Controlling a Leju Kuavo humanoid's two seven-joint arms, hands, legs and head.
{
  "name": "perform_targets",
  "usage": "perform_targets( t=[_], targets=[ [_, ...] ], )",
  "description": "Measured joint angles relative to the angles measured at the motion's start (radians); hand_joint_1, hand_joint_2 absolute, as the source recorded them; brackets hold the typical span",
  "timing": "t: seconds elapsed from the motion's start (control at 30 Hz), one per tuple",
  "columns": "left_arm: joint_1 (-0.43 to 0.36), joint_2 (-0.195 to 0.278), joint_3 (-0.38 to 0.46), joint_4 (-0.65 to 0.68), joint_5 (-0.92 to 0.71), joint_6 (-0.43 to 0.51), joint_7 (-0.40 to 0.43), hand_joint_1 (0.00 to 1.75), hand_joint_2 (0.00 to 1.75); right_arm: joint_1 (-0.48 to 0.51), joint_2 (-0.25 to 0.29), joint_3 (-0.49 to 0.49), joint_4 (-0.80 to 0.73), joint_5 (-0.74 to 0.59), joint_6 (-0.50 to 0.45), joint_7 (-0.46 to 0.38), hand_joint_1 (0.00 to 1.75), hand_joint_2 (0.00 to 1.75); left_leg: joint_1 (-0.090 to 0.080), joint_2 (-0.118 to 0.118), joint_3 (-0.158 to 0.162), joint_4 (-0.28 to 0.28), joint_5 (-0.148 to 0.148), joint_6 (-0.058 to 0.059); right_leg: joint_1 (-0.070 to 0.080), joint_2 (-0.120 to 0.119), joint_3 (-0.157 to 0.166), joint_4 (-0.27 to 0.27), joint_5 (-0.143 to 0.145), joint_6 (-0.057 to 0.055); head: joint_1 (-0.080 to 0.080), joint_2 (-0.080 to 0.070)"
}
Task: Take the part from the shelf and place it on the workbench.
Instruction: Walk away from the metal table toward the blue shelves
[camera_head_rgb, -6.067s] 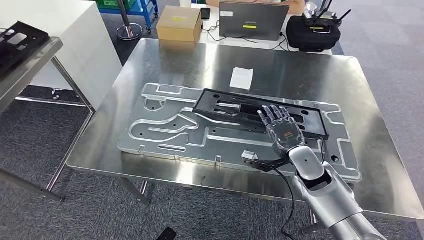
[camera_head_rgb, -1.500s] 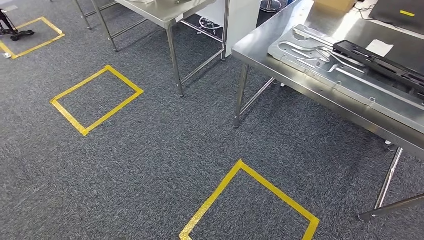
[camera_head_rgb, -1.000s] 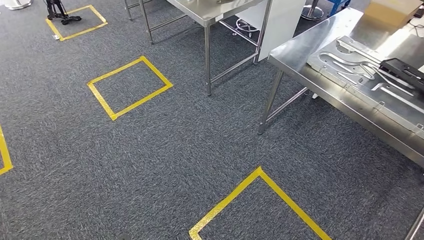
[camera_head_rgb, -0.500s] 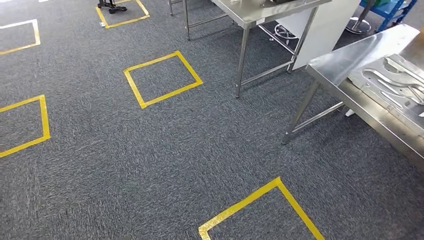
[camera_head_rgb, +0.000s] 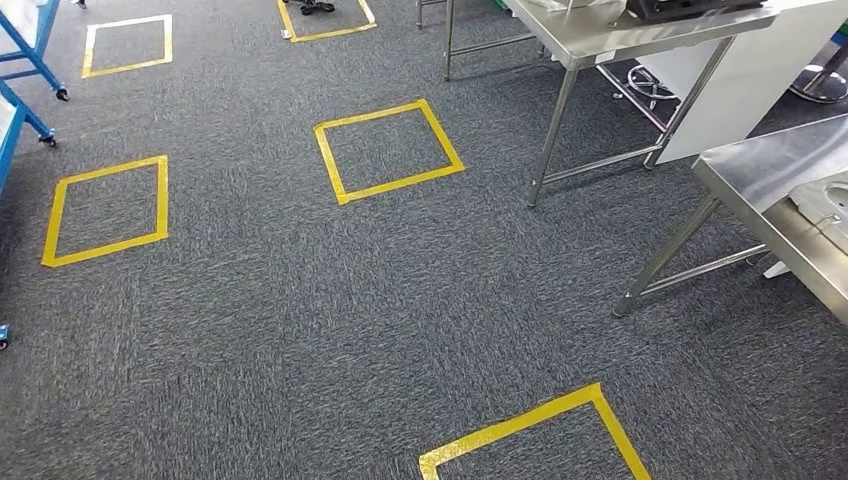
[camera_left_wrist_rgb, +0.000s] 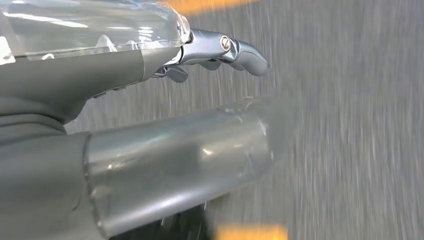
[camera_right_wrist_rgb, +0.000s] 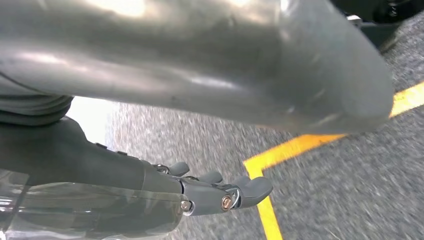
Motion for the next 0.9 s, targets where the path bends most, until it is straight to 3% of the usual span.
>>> perform_targets(
  t=[0.03, 0.1, 0.17, 0.23, 0.27, 0.3, 0.33, 0.4, 0.47, 0.53, 0.57, 0.63, 0.7, 0.77, 0.8, 0.83, 0.87, 0.9],
  targets=[
    [0.005, 0.019, 0.000, 0.000, -0.008, -0.046, 0.005, 0.00, 0.00, -0.002, 0.001, 0.000, 0.000, 0.002, 0.001, -0.003, 0.00, 0.00, 0.002, -0.007, -0.002, -0.002, 0.001, -0.008, 0.000, -0.009, 0.001, -0.002, 0.002, -0.006, 0.000, 0.000],
    [0.012, 0.051, -0.001, 0.000, -0.012, -0.094, 0.008, 0.00, 0.00, -0.003, 0.002, 0.000, 0.000, 0.004, 0.000, -0.008, 0.00, 0.00, 0.003, 0.025, -0.014, 0.022, -0.016, -0.018, -0.001, -0.031, 0.005, -0.012, 0.008, -0.021, -0.002, 0.000],
    [0.011, 0.071, -0.001, 0.000, -0.013, -0.101, 0.005, 0.00, 0.00, 0.002, 0.004, -0.001, 0.000, 0.006, 0.002, -0.011, 0.00, 0.00, 0.002, 0.081, -0.057, 0.118, -0.075, -0.027, 0.000, -0.059, 0.007, -0.017, 0.010, -0.032, -0.008, 0.000],
    [0.011, 0.077, -0.003, 0.000, -0.029, -0.090, 0.003, 0.00, 0.00, 0.007, 0.006, -0.002, 0.000, 0.006, 0.004, -0.013, 0.00, 0.00, 0.002, 0.100, -0.115, 0.243, -0.134, -0.035, 0.003, -0.089, 0.006, -0.016, 0.008, -0.036, -0.011, 0.000],
    [0.012, 0.077, -0.008, 0.000, -0.043, -0.085, 0.005, 0.00, 0.00, 0.007, 0.007, -0.003, 0.001, 0.008, 0.006, -0.014, 0.00, 0.00, 0.002, 0.103, -0.128, 0.274, -0.141, -0.038, 0.004, -0.104, 0.005, -0.015, 0.007, -0.037, -0.011, 0.000],
    [0.014, 0.076, -0.015, 0.000, -0.058, -0.081, 0.008, 0.00, 0.00, 0.007, 0.008, -0.003, 0.001, 0.009, 0.008, -0.015, 0.00, 0.00, 0.003, 0.106, -0.122, 0.268, -0.129, -0.038, 0.005, -0.118, 0.006, -0.014, 0.005, -0.037, -0.011, 0.000],
    [0.015, 0.074, -0.024, 0.000, -0.070, -0.078, 0.012, 0.00, 0.00, 0.006, 0.009, -0.003, 0.001, 0.011, 0.010, -0.017, 0.00, 0.00, 0.003, 0.114, -0.096, 0.223, -0.102, -0.037, 0.005, -0.131, 0.007, -0.014, 0.003, -0.035, -0.011, 0.000],
    [0.014, 0.066, -0.040, 0.000, -0.087, -0.065, 0.024, 0.00, 0.00, 0.004, 0.012, -0.005, 0.001, 0.012, 0.012, -0.021, 0.00, 0.00, -0.002, 0.159, -0.019, 0.083, -0.044, -0.030, 0.009, -0.156, 0.013, -0.012, -0.003, -0.029, -0.011, 0.000],
    [0.011, 0.052, -0.052, 0.000, -0.094, -0.046, 0.048, 0.00, 0.00, 0.003, 0.016, -0.008, 0.001, 0.014, 0.014, -0.028, 0.00, 0.00, -0.008, 0.189, 0.022, 0.005, -0.022, -0.016, 0.015, -0.177, 0.019, -0.010, -0.009, -0.020, -0.009, 0.000],
    [0.012, 0.037, -0.063, 0.001, -0.101, -0.026, 0.081, 0.00, 0.00, -0.001, 0.019, -0.010, 0.001, 0.015, 0.014, -0.035, 0.00, 0.00, -0.011, 0.171, 0.019, -0.003, -0.021, -0.003, 0.016, -0.198, 0.024, -0.011, -0.012, -0.011, -0.007, 0.000],
    [0.014, 0.029, -0.069, 0.002, -0.107, -0.014, 0.092, 0.00, 0.00, -0.004, 0.021, -0.011, 0.001, 0.014, 0.012, -0.038, 0.00, 0.00, -0.010, 0.159, 0.019, -0.007, -0.017, 0.003, 0.014, -0.193, 0.027, -0.008, -0.016, -0.006, -0.007, 0.000],
    [0.016, 0.012, -0.081, 0.002, -0.116, -0.001, 0.094, 0.00, 0.00, -0.005, 0.025, -0.016, 0.001, 0.012, 0.010, -0.041, 0.00, 0.00, -0.005, 0.137, 0.022, -0.017, -0.008, 0.016, 0.008, -0.141, 0.012, 0.033, -0.049, 0.004, -0.004, 0.000],
    [0.016, 0.008, -0.090, 0.002, -0.114, -0.026, 0.088, 0.00, 0.00, -0.001, 0.026, -0.021, 0.002, 0.015, 0.016, -0.043, 0.00, 0.00, -0.004, 0.114, 0.020, -0.020, -0.002, 0.024, 0.003, -0.080, -0.046, 0.151, -0.114, 0.009, -0.001, 0.000],
    [0.015, 0.017, -0.091, 0.003, -0.097, -0.061, 0.105, 0.00, 0.00, 0.002, 0.026, -0.022, 0.002, 0.026, 0.025, -0.047, 0.00, 0.00, -0.005, 0.085, 0.018, -0.019, -0.001, 0.026, 0.001, -0.064, -0.106, 0.265, -0.150, 0.012, 0.000, 0.000],
    [0.016, 0.022, -0.091, 0.003, -0.087, -0.069, 0.118, 0.00, 0.00, 0.003, 0.025, -0.022, 0.003, 0.032, 0.027, -0.049, 0.00, 0.00, -0.005, 0.069, 0.019, -0.018, -0.001, 0.026, -0.001, -0.062, -0.116, 0.276, -0.138, 0.013, 0.000, 0.000],
    [0.015, 0.027, -0.090, 0.003, -0.080, -0.073, 0.130, 0.00, 0.00, 0.003, 0.024, -0.022, 0.003, 0.037, 0.027, -0.051, 0.00, 0.00, -0.005, 0.054, 0.021, -0.017, -0.002, 0.025, -0.003, -0.059, -0.106, 0.247, -0.107, 0.013, 0.000, 0.000],
    [0.015, 0.032, -0.089, 0.003, -0.075, -0.075, 0.137, 0.00, 0.00, 0.004, 0.023, -0.022, 0.003, 0.040, 0.028, -0.052, 0.00, 0.00, -0.004, 0.038, 0.022, -0.014, -0.003, 0.022, -0.007, -0.046, -0.081, 0.185, -0.064, 0.013, 0.000, 0.000],
    [0.015, 0.037, -0.089, 0.003, -0.073, -0.076, 0.141, 0.00, 0.00, 0.006, 0.021, -0.023, 0.003, 0.042, 0.027, -0.052, 0.00, 0.00, -0.004, 0.025, 0.021, -0.009, -0.005, 0.019, -0.011, -0.018, -0.054, 0.119, -0.030, 0.014, 0.000, 0.000]
  ],
)
